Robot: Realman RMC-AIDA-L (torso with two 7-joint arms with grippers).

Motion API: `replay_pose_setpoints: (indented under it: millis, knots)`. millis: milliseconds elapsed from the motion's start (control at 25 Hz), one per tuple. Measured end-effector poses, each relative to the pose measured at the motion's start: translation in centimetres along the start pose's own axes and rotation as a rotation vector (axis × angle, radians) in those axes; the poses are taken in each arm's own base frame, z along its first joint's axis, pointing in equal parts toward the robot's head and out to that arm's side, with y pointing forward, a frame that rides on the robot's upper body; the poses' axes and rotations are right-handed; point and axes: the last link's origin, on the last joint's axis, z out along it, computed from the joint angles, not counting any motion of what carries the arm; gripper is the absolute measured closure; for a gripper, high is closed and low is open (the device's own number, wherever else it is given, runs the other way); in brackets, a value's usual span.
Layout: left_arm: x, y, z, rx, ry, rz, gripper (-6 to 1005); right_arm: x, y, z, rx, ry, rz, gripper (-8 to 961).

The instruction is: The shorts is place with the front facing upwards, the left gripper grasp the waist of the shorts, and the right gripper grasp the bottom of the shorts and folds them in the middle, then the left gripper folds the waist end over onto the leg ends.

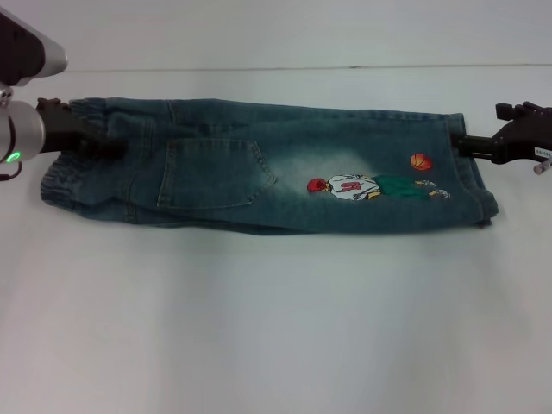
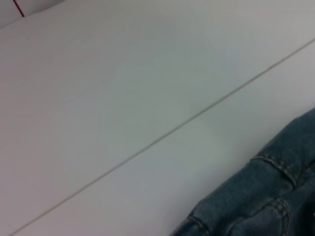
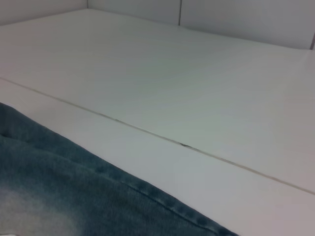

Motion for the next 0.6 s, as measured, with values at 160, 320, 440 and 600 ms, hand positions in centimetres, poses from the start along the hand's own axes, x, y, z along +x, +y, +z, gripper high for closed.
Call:
replay_pose_setpoints:
  millis: [160,320,440,600]
  knots:
    - [-0.59,-0.07,-0.05,0.004,-0.013,0.001,111,0.09,0.05,0.01,-0.001,0.002,0.0,8]
    - [-0.96,-0.19,-0.1,0.009,-0.023,0.001,112,0.09,0.1,0.09,-0.002,0.002,-0.002,8]
    - [-1.06,-0.35,-0.22,0.015,-0.023,-0.001,112,0.08,0.12,0.12,-0.003,0.002,-0.003,9]
    - [-1.11,-0.69,-0.49,0.028,-0.019,0.0,112,0.14,0.17,0.11,-0.005,0.002,0.0,9]
